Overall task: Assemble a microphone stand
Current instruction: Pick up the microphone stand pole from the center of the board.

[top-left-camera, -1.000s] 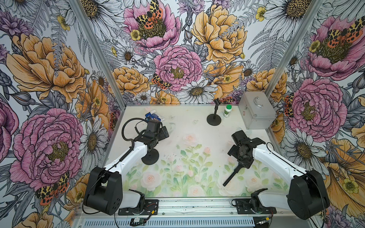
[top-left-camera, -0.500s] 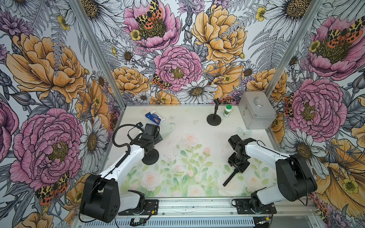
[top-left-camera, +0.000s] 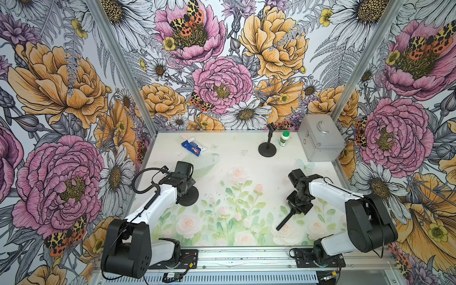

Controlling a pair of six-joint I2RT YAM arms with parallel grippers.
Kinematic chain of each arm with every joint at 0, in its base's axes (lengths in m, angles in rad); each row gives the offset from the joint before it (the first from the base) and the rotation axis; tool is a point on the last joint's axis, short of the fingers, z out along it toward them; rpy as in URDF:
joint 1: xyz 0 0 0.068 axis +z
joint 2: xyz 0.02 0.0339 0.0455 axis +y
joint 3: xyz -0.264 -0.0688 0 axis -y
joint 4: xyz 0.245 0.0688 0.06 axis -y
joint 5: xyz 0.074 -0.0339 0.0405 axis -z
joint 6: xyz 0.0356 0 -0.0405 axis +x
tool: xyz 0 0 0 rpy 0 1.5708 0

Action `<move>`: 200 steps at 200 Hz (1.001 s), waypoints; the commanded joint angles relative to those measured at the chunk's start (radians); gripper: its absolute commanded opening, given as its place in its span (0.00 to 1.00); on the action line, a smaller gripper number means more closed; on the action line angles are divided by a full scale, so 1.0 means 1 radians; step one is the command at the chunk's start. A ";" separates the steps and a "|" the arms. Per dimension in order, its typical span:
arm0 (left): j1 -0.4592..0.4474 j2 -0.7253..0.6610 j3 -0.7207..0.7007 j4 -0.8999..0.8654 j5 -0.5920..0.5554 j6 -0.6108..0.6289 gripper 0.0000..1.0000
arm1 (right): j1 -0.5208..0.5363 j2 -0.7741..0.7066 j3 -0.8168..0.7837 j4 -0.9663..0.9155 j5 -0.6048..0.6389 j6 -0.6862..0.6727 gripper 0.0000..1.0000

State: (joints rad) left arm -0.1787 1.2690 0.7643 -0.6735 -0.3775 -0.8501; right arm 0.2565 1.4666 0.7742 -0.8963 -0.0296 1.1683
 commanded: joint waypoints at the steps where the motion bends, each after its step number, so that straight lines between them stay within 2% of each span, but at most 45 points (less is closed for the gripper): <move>1: 0.027 0.012 0.000 -0.041 0.107 -0.017 0.99 | 0.020 -0.060 0.102 0.061 0.102 -0.053 0.04; 21: 0.032 0.058 0.027 -0.066 0.202 0.013 0.99 | 0.045 -0.083 0.173 0.072 0.186 -0.099 0.04; 48: 0.012 0.087 0.065 -0.071 0.266 0.028 0.99 | 0.055 -0.087 0.228 0.076 0.238 -0.119 0.04; 73: -0.034 0.155 0.154 -0.107 0.243 0.083 0.99 | 0.065 -0.075 0.231 0.099 0.254 -0.128 0.04; 114: -0.035 0.239 0.219 -0.124 0.229 0.139 0.99 | 0.099 -0.121 0.187 0.099 0.285 -0.138 0.04; 151: -0.039 0.349 0.279 -0.123 0.261 0.165 0.99 | 0.101 -0.155 0.174 0.098 0.306 -0.119 0.05; 200: -0.062 0.389 0.267 -0.123 0.311 0.137 0.99 | 0.103 -0.156 0.185 0.099 0.316 -0.131 0.05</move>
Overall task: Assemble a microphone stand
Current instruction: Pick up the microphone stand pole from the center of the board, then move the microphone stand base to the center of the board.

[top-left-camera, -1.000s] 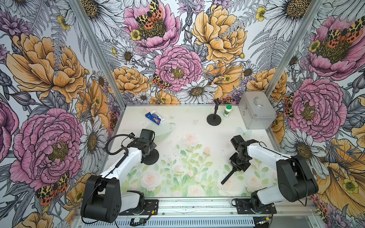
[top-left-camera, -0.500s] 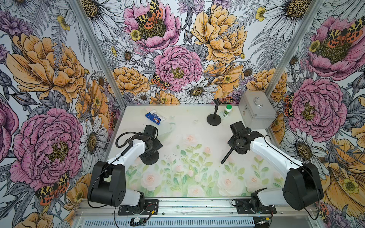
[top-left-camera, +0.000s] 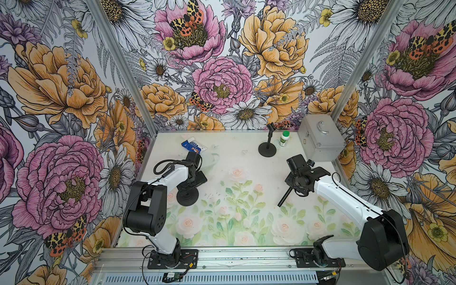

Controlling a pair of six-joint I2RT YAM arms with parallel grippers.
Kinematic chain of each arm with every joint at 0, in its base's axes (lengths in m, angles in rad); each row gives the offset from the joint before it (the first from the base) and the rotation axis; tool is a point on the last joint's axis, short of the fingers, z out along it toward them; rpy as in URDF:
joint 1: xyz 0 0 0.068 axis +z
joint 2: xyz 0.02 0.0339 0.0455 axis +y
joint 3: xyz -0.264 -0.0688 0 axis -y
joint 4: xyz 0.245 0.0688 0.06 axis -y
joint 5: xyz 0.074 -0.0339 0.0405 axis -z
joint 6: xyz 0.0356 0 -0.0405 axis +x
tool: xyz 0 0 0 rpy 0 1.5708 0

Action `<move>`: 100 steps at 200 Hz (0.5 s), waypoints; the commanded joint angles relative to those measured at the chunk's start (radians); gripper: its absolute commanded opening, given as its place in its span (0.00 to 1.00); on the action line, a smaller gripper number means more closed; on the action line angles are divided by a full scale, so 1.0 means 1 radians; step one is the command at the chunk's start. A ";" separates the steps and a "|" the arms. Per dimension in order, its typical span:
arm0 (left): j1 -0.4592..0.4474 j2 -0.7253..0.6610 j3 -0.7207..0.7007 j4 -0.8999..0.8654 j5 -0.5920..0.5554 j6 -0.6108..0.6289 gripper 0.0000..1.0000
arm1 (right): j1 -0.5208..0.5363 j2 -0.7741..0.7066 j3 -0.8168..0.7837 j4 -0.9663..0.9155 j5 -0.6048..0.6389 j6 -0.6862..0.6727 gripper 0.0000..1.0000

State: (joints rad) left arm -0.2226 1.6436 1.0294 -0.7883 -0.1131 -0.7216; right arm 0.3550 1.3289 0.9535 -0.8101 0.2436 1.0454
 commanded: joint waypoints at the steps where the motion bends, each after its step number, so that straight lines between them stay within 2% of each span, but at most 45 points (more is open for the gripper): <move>1: -0.019 0.015 0.001 -0.008 0.046 0.007 0.99 | 0.004 -0.016 0.006 0.013 0.043 -0.008 0.05; 31: -0.033 0.029 -0.001 -0.008 0.092 0.003 0.99 | 0.006 -0.007 0.011 0.017 0.030 0.011 0.05; 100: -0.096 0.087 0.014 -0.006 0.115 -0.014 0.99 | 0.005 -0.001 0.027 0.025 0.043 0.008 0.05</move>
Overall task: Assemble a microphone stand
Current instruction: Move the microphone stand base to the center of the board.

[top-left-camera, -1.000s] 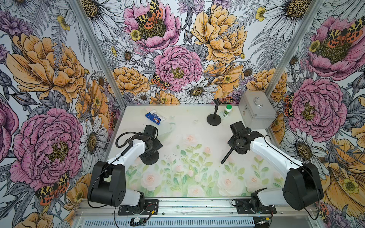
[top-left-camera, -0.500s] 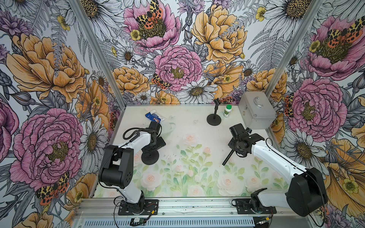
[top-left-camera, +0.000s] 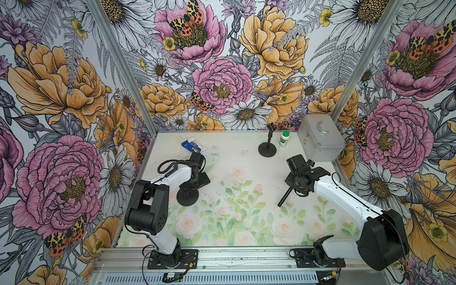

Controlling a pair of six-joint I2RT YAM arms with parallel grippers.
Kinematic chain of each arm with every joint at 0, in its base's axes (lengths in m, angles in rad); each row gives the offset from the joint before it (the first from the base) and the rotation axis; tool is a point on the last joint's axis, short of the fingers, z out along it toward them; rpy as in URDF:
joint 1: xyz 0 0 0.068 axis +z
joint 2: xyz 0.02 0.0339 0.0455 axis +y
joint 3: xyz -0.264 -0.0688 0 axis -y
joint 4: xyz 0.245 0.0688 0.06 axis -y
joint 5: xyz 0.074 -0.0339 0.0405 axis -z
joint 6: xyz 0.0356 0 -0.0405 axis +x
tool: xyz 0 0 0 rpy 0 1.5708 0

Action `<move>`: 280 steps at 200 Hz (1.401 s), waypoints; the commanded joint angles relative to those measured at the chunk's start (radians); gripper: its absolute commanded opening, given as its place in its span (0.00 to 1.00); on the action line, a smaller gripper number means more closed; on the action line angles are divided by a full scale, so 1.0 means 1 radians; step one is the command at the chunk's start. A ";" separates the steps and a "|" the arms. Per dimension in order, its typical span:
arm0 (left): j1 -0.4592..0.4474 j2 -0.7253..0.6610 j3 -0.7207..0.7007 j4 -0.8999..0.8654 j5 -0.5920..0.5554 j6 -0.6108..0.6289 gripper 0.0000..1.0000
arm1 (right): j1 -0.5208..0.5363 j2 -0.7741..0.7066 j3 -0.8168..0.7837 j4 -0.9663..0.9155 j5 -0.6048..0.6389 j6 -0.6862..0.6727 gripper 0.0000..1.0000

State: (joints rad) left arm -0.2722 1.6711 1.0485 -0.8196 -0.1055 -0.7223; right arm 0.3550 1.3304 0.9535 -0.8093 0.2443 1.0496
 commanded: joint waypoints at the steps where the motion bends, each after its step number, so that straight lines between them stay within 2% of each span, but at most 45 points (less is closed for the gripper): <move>1: -0.048 0.060 -0.005 0.025 0.109 -0.014 0.99 | 0.005 -0.004 0.028 0.023 0.043 0.004 0.05; 34: -0.079 0.044 -0.024 0.018 0.082 -0.016 0.99 | 0.003 -0.007 0.046 0.028 0.061 0.004 0.05; 92: -0.055 0.016 -0.045 -0.005 -0.001 -0.019 0.99 | 0.000 0.033 0.071 0.034 0.037 -0.010 0.05; 142: -0.052 0.113 0.030 -0.001 -0.002 0.023 0.99 | 0.000 0.040 0.073 0.041 0.038 0.004 0.05; 183: -0.131 0.132 0.099 0.006 -0.038 0.075 0.99 | -0.001 0.031 0.076 0.046 0.060 0.015 0.05; 204: -0.202 0.140 0.129 0.027 -0.007 0.092 0.99 | -0.007 0.025 0.086 0.048 0.089 0.009 0.05; 233: -0.276 0.194 0.174 0.070 0.212 0.064 0.99 | -0.036 -0.013 0.093 0.048 0.114 -0.002 0.05; 280: -0.401 0.211 0.238 0.073 0.373 0.159 0.99 | -0.117 -0.055 0.096 0.048 0.126 -0.054 0.05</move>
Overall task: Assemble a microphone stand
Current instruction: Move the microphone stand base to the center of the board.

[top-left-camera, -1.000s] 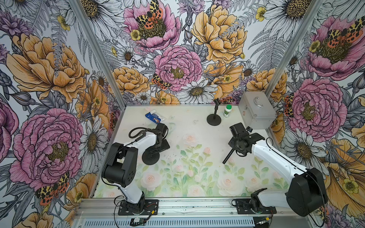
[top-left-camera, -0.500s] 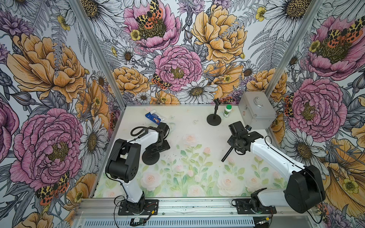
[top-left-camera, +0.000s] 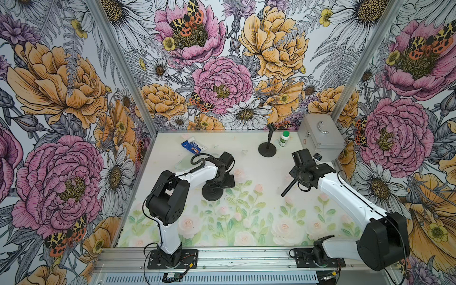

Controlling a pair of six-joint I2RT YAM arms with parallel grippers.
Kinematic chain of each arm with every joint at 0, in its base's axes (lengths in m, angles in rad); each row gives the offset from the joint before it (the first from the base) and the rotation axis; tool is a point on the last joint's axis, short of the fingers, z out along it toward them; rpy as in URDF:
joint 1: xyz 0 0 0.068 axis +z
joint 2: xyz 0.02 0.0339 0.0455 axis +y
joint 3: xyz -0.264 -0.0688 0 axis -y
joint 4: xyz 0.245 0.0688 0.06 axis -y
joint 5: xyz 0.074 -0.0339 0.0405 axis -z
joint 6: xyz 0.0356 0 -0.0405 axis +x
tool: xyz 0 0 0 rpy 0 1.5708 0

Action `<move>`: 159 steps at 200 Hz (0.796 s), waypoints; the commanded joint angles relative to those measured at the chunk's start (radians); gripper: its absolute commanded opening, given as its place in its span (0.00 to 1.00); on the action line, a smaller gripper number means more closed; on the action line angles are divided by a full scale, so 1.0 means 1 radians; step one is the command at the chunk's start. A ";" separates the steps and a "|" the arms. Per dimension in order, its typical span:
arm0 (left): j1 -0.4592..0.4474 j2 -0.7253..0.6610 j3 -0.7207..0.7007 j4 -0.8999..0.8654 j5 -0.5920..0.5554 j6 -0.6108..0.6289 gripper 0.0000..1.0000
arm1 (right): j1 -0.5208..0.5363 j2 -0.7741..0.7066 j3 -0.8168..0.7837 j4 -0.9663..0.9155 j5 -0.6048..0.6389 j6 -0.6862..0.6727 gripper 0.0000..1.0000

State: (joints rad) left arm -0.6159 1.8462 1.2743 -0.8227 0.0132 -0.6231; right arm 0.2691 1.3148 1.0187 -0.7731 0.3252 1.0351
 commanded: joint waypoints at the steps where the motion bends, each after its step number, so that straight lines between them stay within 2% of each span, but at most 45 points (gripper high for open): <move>1: -0.058 0.037 0.015 0.076 0.259 0.063 0.99 | -0.032 -0.040 0.030 0.012 0.046 -0.041 0.05; 41: -0.130 0.098 0.086 0.076 0.383 0.163 0.99 | -0.083 -0.038 0.037 0.013 0.041 -0.068 0.04; 102: -0.193 0.094 0.148 0.124 0.384 0.305 0.99 | -0.101 -0.069 0.006 0.079 0.049 -0.097 0.06; 132: -0.192 0.108 0.173 0.170 0.438 0.315 0.99 | -0.102 -0.081 0.019 0.083 0.044 -0.108 0.06; 159: -0.197 0.062 0.182 0.197 0.353 0.356 0.99 | -0.102 -0.080 0.031 0.123 0.026 -0.172 0.00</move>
State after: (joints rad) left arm -0.8089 1.9392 1.4273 -0.6853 0.3866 -0.3359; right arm 0.1749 1.2522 1.0199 -0.7105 0.3470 0.9310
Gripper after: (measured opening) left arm 0.986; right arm 0.240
